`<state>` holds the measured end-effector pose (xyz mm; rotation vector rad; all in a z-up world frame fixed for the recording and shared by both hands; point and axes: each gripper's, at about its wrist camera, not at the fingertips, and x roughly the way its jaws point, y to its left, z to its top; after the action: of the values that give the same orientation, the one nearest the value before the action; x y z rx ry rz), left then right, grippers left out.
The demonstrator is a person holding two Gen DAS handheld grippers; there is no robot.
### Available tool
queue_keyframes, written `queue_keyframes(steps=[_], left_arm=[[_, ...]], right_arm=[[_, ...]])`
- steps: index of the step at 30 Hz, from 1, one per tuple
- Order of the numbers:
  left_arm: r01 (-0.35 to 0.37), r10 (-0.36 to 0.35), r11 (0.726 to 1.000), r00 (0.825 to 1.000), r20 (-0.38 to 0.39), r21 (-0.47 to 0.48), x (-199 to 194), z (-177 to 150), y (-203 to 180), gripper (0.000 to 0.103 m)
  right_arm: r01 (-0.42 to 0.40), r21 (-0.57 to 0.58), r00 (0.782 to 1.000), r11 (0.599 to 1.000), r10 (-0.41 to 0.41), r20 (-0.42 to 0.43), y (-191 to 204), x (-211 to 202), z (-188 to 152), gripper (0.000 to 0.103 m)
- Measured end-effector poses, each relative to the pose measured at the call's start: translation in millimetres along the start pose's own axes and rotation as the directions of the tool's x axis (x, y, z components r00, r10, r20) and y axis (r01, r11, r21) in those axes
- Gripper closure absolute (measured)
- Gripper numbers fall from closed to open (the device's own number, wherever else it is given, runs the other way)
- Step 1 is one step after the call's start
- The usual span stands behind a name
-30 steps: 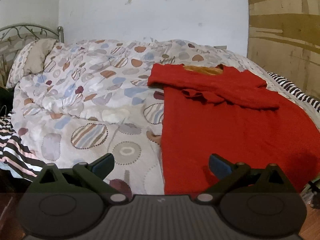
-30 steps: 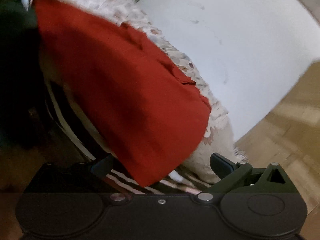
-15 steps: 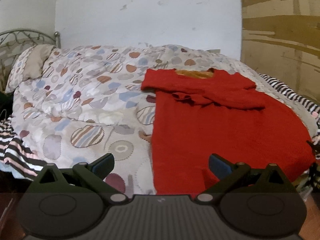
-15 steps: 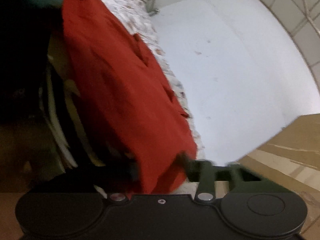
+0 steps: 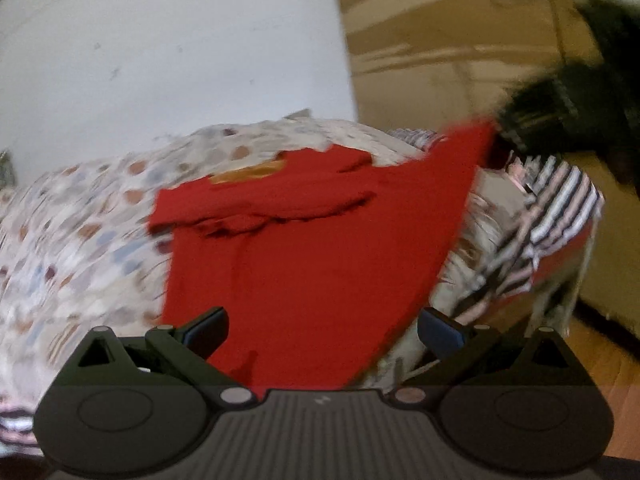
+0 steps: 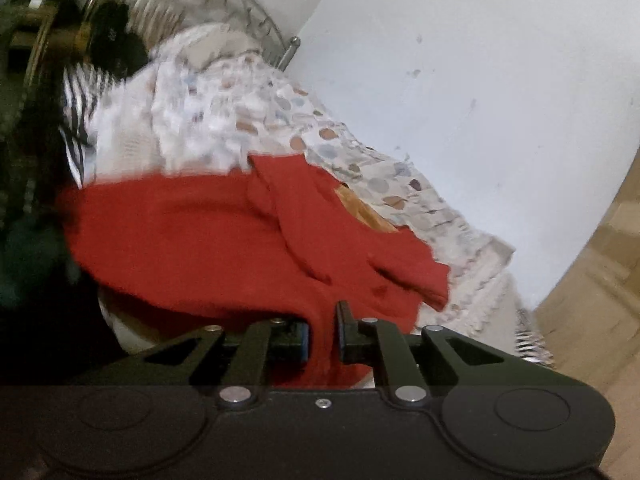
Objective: Fold small clothes
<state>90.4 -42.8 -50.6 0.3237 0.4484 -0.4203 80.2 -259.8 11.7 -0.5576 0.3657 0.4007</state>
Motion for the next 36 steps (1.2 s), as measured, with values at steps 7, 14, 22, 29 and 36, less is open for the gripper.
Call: queue_keyframes(steps=[7, 14, 22, 29, 36], left_arm=[[-0.042, 0.044, 0.999, 0.996, -0.072, 0.026, 64, 14, -30, 0.002], [-0.278, 0.284, 0.958, 0.95, -0.128, 0.068, 72, -3, -1, 0.048], [-0.301, 0.302, 0.949, 0.953, 0.006, 0.092, 32, -30, 40, 0.095], [-0.309, 0.284, 0.948, 0.93, 0.234, 0.08, -5, -12, 48, 0.098], [-0.299, 0.257, 0.948, 0.922, 0.29, 0.112, -56, 15, 36, 0.098]], right_arm=[[-0.092, 0.148, 0.996, 0.985, 0.094, -0.008, -38, -4, 46, 0.092], [-0.109, 0.22, 0.994, 0.969, 0.11, 0.007, -60, 0, 56, 0.093], [-0.048, 0.27, 0.999, 0.962, 0.04, 0.038, -56, -16, 28, 0.093], [0.072, 0.195, 0.996, 0.978, -0.08, 0.035, -18, -31, -13, 0.094], [0.12, 0.241, 0.986, 0.963, -0.144, 0.087, -17, -65, -20, 0.095]])
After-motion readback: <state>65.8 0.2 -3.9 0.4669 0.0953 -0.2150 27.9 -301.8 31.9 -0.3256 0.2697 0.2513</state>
